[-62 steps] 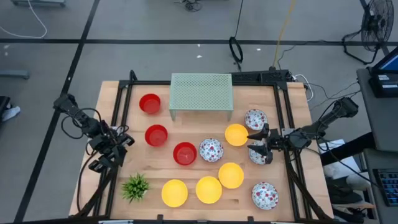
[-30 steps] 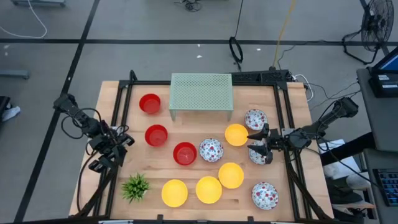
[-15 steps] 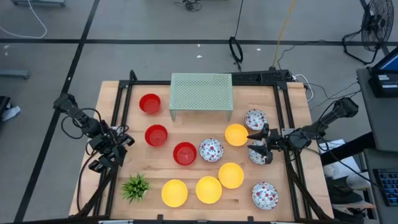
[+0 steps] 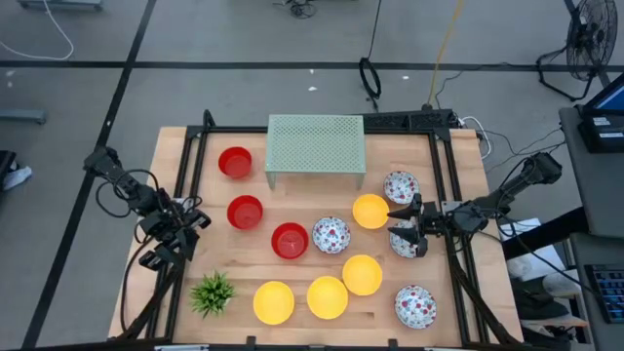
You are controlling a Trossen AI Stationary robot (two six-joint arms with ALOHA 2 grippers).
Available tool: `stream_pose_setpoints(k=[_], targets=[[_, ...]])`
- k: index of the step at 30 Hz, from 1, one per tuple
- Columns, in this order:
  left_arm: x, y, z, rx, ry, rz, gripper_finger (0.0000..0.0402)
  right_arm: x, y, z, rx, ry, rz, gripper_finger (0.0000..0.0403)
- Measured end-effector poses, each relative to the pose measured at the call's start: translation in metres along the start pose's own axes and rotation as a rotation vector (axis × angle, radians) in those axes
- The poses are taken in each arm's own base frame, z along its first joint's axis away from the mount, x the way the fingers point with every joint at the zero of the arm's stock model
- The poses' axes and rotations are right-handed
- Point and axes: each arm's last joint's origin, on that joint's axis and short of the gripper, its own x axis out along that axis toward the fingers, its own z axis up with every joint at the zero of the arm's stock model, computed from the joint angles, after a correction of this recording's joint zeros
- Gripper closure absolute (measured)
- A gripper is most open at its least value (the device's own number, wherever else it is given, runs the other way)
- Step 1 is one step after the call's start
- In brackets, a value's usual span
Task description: Pick & Place Mini bowls
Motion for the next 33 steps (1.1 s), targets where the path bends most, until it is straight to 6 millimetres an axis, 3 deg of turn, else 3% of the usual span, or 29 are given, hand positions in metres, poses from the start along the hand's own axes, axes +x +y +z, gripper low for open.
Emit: stream_pose_setpoints(k=[25,33], targets=[[0.000,0.000,0.000,0.000,0.000,0.000,0.0279,0.000,0.001,0.003,-0.006,-0.026,0.007,0.0190],[0.000,0.000,0.000,0.000,0.000,0.000,0.0279,-0.001,0.004,0.012,0.116,-0.108,0.038,0.0190]])
